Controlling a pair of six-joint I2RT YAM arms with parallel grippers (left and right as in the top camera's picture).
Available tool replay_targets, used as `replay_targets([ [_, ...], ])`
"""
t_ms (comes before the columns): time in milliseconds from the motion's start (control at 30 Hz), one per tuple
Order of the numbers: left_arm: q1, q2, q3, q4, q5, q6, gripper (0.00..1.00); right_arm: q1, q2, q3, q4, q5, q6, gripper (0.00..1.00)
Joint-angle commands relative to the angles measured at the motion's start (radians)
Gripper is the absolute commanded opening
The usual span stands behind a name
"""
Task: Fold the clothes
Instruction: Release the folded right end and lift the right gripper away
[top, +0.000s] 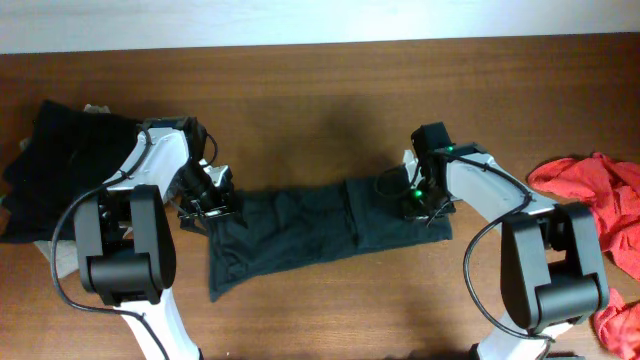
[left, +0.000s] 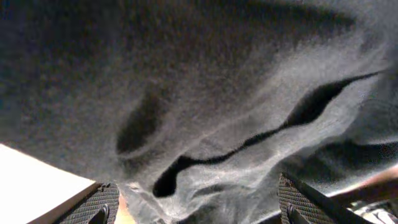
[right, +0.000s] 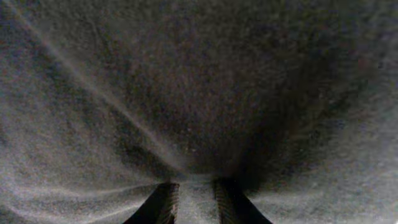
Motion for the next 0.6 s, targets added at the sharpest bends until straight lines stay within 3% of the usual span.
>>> replay_targets([
  [0,-0.001,-0.051,0.021,-0.039,0.058,-0.010,0.81,-0.014,0.030,0.079,-0.077,0.069,-0.029,0.27],
  [100,-0.002,-0.071,0.020,-0.078,-0.036,-0.043,0.82,-0.014,-0.008,0.206,-0.197,0.069,-0.037,0.31],
  [133,-0.002,-0.071,0.013,-0.087,-0.072,-0.067,0.96,-0.014,-0.021,0.239,-0.229,0.069,-0.037,0.32],
  [333,-0.017,-0.071,-0.145,0.061,-0.083,-0.099,0.97,-0.014,-0.079,0.392,-0.389,0.069,-0.047,0.44],
  [467,-0.063,-0.071,-0.222,0.180,-0.065,-0.099,0.94,-0.016,-0.081,0.403,-0.439,0.069,-0.047,0.44],
  [533,-0.090,-0.071,-0.230,0.194,-0.066,-0.099,0.67,-0.016,-0.082,0.404,-0.447,0.070,-0.047,0.44],
  [567,-0.109,-0.071,-0.230,0.206,-0.066,-0.099,0.31,-0.016,-0.083,0.405,-0.450,0.071,-0.047,0.43],
])
